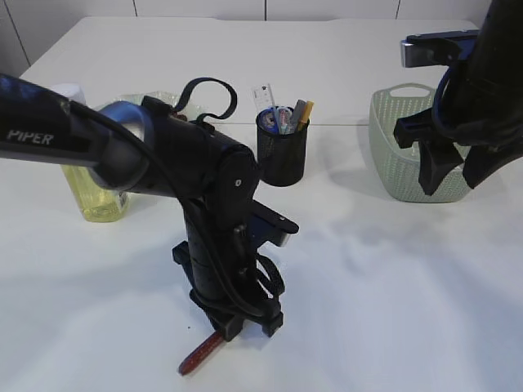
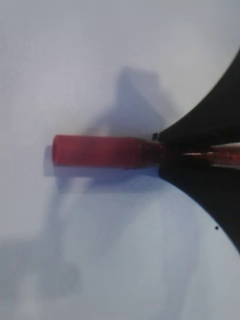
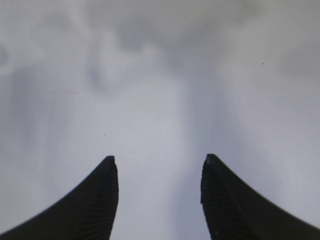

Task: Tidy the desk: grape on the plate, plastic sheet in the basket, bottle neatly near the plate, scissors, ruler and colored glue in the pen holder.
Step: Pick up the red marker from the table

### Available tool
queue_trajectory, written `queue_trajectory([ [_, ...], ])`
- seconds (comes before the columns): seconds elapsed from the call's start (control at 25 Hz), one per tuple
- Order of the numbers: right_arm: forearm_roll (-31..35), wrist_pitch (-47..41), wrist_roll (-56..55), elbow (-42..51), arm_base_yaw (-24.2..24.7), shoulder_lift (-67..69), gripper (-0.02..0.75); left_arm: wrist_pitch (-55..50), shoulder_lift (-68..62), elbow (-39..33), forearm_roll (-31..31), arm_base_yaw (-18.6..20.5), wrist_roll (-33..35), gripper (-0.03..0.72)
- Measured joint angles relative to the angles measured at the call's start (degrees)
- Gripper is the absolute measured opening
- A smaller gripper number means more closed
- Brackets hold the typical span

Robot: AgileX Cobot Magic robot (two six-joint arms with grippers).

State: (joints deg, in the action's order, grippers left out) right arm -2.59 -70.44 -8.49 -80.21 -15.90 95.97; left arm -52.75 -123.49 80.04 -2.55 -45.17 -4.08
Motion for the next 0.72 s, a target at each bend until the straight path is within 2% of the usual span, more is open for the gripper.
queue_trajectory([
  [0.32,0.00,0.00,0.08,0.00,0.00,0.00,0.423,6.96,7.22,-8.22,-2.33,0.00,0.00,0.071],
  [0.52,0.00,0.00,0.08,0.00,0.00,0.00,0.423,13.02,11.19,-9.72,-2.21,0.00,-0.23,0.071],
  [0.72,0.00,0.00,0.08,0.00,0.00,0.00,0.429,22.63,14.84,-9.72,2.55,0.00,-0.32,0.071],
])
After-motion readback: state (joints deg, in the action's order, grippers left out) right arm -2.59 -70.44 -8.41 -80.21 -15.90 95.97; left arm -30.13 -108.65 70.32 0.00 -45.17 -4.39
